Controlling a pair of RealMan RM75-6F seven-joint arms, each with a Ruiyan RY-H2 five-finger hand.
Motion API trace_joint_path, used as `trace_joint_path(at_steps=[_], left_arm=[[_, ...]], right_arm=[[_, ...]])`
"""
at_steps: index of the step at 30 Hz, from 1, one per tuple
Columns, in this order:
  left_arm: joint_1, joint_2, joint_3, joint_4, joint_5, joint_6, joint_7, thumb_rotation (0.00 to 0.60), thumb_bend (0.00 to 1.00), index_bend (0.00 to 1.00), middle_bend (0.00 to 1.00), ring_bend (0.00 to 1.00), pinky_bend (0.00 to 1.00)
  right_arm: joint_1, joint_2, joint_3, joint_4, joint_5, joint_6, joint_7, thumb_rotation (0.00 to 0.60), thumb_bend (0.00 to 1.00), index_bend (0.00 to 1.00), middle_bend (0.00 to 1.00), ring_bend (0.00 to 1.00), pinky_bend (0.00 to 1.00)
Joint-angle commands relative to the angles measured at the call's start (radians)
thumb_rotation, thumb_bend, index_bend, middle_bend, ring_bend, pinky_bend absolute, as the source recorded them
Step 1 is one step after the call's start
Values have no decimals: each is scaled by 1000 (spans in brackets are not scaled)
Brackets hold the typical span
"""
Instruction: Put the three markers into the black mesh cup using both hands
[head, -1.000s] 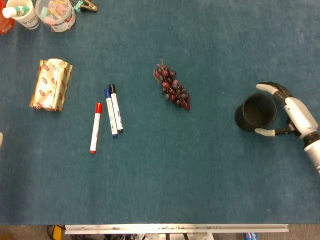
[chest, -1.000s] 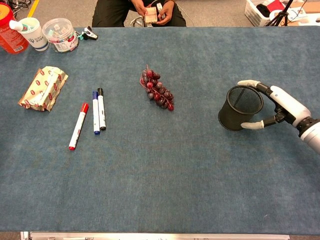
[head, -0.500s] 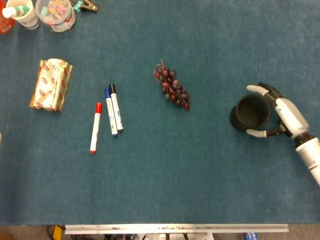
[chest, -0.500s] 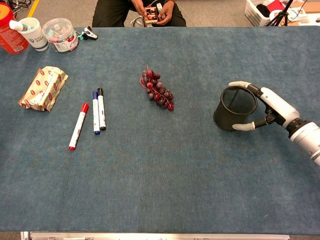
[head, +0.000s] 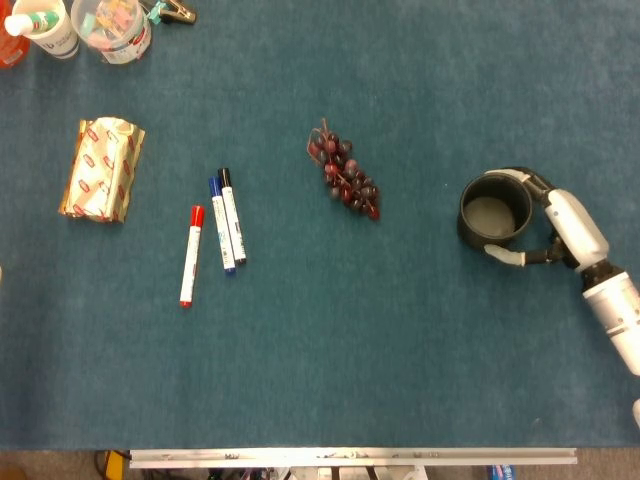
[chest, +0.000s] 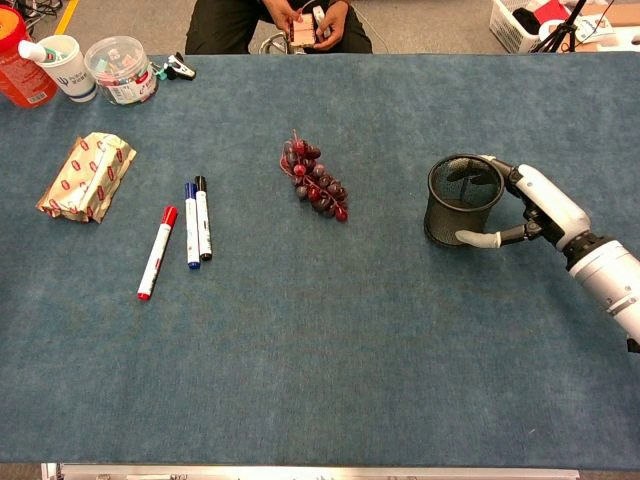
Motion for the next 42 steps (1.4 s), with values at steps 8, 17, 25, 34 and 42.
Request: trace_joint_path(at_steps=[8,17,25,34,42], left_arm=[[-14,24,-1,-6,16,-16,4,600,259,306,274,218,102],[-73,69,1,-10,56,-100,19,600,258,335,285,218,102],[-184,96,21,26,126,-263,-82,600,258,366,301,219,102],[-345,44,44,207,256,-419,-254,600,259,383,306,219,102],[-425,-48,93,403,378,-429,-334,600,259,439,306,219,102]], right_arm=[[7,34,23,-38,4,61,36,600,305,324,317,206,241],[4,152,55,-198,7,136,3,600,333,348,337,222,247],[0,324,100,-449,33,166,-78,600,366,359,344,229,247],[-17,457,119,-616,62,156,-151,600,367,361,345,231,247],[-34,488,106,-660,68,141,-179,600,367,361,345,231,247]])
